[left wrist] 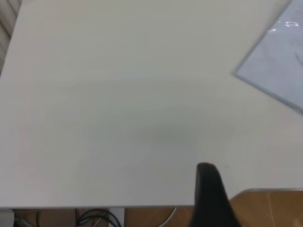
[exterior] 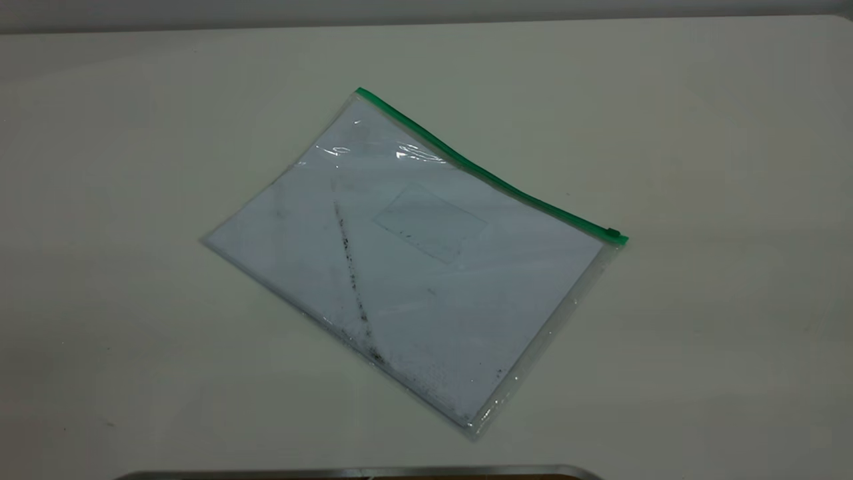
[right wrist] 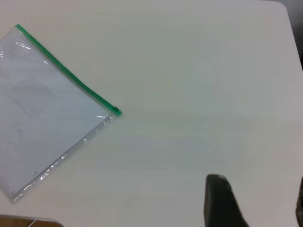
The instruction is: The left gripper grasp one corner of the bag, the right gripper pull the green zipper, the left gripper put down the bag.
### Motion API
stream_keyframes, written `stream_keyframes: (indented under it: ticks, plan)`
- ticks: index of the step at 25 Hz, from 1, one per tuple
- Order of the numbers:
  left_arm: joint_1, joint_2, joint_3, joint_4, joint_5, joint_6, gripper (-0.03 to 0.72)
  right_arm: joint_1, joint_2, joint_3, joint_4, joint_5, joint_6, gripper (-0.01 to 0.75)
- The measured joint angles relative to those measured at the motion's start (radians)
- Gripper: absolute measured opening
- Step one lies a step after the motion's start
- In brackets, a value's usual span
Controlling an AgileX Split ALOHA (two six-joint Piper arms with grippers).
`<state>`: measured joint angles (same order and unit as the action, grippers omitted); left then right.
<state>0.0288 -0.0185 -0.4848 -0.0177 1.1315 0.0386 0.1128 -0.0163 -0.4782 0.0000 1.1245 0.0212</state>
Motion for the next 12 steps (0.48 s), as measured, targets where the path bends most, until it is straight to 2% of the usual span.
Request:
stream_keyframes:
  ticks: [12]
  plan:
    - [0.008, 0.0, 0.0, 0.0, 0.0, 0.0, 0.537, 0.0, 0.0, 0.0, 0.005, 0.0, 0.0, 0.422]
